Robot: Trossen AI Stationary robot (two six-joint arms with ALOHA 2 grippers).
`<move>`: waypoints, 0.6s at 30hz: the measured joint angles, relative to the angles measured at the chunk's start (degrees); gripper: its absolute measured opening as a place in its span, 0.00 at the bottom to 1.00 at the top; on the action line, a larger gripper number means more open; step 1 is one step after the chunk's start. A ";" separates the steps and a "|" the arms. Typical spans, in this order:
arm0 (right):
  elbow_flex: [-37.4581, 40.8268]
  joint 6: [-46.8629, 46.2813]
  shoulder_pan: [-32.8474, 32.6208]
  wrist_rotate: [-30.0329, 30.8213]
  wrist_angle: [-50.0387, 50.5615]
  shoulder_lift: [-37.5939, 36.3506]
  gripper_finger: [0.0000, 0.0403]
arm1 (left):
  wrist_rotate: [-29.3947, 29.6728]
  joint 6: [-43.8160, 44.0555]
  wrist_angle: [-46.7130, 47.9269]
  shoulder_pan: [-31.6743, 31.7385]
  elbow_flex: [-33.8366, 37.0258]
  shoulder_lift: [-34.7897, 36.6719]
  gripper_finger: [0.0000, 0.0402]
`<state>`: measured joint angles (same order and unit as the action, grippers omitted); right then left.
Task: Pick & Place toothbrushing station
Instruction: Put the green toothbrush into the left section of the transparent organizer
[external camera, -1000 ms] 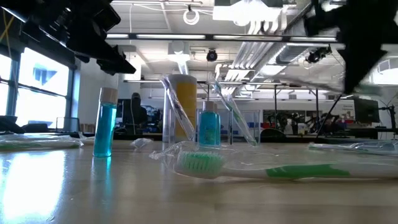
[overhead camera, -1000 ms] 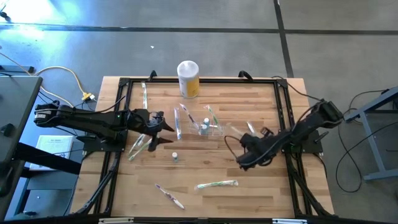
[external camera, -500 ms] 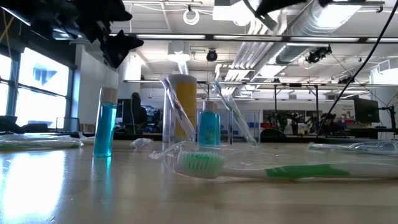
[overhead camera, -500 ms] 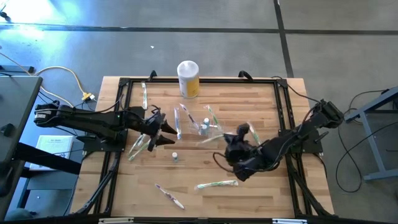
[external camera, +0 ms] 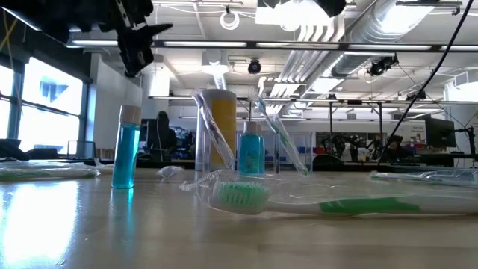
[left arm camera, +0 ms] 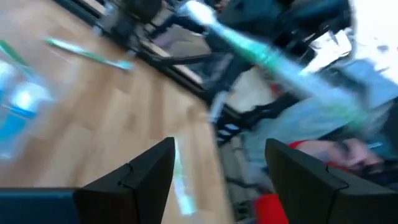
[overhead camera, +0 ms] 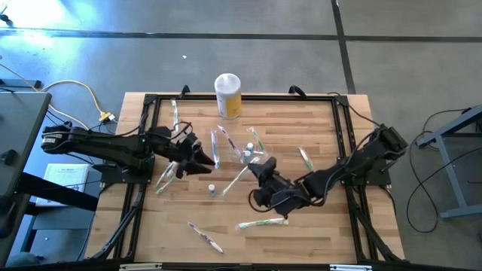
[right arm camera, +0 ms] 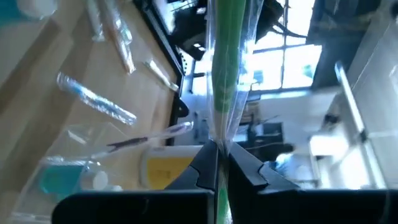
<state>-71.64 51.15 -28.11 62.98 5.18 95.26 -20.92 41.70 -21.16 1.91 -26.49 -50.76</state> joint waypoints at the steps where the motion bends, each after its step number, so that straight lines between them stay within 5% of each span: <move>1: 0.00 2.66 0.12 -0.01 -1.13 0.79 0.01 | -1.04 1.31 -0.11 -0.02 -0.57 0.00 0.61; 12: 0.00 35.50 2.16 -0.18 -26.88 10.94 0.01 | -2.59 6.62 0.21 -0.04 -2.52 -4.15 0.61; 18: 0.00 41.79 4.22 -1.76 -30.90 12.95 0.01 | -3.12 6.62 -3.84 -0.04 -2.52 -8.53 0.61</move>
<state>-71.64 92.95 -23.89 61.22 -25.72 108.21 -24.04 48.31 -25.00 1.87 -29.02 -59.29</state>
